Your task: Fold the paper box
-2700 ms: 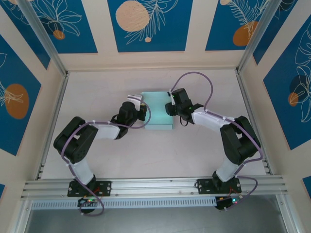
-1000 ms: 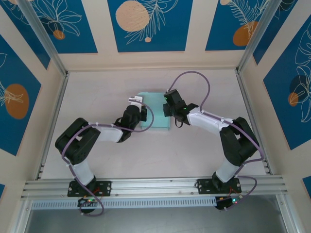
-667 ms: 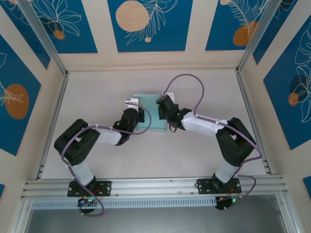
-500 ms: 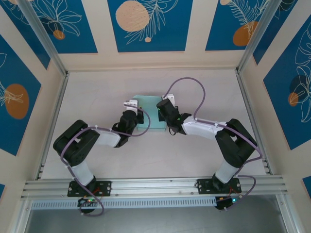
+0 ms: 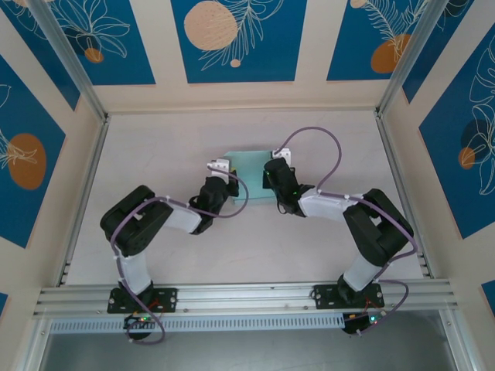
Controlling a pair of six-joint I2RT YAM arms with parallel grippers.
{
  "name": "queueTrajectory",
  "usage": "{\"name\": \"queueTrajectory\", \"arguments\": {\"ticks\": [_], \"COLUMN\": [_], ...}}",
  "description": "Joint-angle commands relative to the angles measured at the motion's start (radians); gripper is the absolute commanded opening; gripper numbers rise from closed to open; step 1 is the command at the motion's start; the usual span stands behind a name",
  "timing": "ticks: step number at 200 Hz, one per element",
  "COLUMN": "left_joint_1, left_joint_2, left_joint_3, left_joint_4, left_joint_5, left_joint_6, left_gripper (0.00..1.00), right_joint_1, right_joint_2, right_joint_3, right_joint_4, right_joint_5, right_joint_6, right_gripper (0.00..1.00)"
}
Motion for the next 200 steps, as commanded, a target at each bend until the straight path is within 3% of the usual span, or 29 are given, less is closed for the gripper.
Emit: {"name": "queueTrajectory", "arguments": {"ticks": [1, 35, 122, 176, 200], "left_joint_1": [-0.055, -0.075, -0.098, -0.097, -0.091], "left_joint_2": [0.027, 0.057, 0.081, 0.086, 0.046], "left_joint_3": [-0.025, -0.081, -0.130, -0.180, -0.181], "left_joint_4": [0.104, 0.163, 0.140, 0.169, 0.087], "left_joint_5": [0.001, -0.028, -0.002, 0.084, 0.149], "left_joint_6": [-0.006, -0.029, -0.055, -0.020, 0.013], "left_gripper": [0.00, 0.00, 0.00, 0.00, 0.08], "right_joint_1": [0.044, 0.101, 0.125, 0.130, 0.131], "right_joint_2": [-0.021, -0.023, -0.017, -0.002, 0.003], "right_joint_3": [-0.090, -0.171, -0.268, -0.313, -0.325], "right_joint_4": [0.070, 0.112, 0.186, 0.219, 0.212], "right_joint_5": [0.016, 0.113, 0.138, 0.128, 0.138], "right_joint_6": [0.056, 0.106, 0.118, 0.123, 0.143], "right_gripper": [0.07, 0.07, 0.06, 0.07, 0.06]}}
